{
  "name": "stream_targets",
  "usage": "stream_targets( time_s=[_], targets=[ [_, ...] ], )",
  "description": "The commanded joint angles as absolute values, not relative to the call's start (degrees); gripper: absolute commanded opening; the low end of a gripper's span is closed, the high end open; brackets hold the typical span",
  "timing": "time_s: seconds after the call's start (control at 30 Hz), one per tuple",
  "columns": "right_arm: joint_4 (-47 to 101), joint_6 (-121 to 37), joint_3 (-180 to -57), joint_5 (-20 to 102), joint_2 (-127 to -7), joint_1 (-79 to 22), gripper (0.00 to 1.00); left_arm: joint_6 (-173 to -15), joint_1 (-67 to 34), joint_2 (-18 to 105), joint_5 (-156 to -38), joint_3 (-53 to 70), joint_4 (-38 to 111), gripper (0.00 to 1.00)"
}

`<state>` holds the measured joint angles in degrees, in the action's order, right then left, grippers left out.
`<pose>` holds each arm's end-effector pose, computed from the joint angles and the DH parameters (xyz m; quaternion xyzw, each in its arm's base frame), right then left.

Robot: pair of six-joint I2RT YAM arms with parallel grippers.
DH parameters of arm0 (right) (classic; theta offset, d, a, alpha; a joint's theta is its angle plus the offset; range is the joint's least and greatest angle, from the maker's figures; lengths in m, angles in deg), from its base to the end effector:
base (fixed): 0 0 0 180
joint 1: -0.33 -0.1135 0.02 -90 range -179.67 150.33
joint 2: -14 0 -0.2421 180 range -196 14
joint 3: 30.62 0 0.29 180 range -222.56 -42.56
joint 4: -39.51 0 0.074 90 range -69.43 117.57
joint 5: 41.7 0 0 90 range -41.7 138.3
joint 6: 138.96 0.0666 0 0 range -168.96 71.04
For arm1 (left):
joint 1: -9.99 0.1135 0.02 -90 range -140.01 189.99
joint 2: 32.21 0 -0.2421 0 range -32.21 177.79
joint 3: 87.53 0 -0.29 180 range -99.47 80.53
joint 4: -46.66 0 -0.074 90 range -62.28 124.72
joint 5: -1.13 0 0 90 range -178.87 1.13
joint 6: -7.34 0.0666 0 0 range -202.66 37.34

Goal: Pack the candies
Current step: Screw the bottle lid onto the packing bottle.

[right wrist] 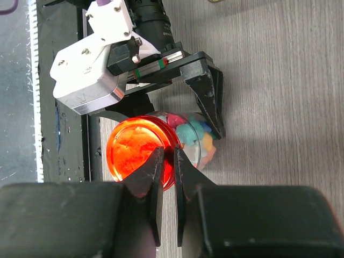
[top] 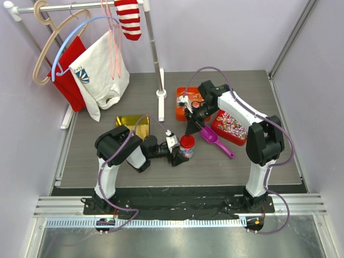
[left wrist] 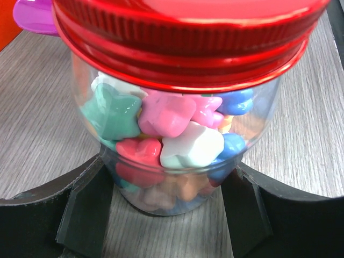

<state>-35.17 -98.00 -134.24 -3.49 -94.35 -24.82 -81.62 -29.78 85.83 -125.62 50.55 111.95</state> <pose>0.3456 0.2201 0.2061 -0.5724 0.6902 0.4083 0.1712 0.2270 -0.2408 0.0217 0.4433 0.6155 -0.4297 0.4900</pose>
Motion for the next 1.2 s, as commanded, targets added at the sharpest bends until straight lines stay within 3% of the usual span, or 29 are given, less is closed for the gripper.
stream_targets(
  time_s=[0.0, 1.17],
  targets=[
    [-46.96, -99.32, -130.81, -2.33, -92.43, -25.25, 0.15, -84.07, -28.33, 86.44, -120.07, 50.20, 122.88, 0.22],
    [-48.89, -102.05, -122.80, -2.77, -86.28, -24.02, 0.15, -84.33, -28.33, 86.53, -119.37, 49.77, 121.91, 0.18]
  ],
)
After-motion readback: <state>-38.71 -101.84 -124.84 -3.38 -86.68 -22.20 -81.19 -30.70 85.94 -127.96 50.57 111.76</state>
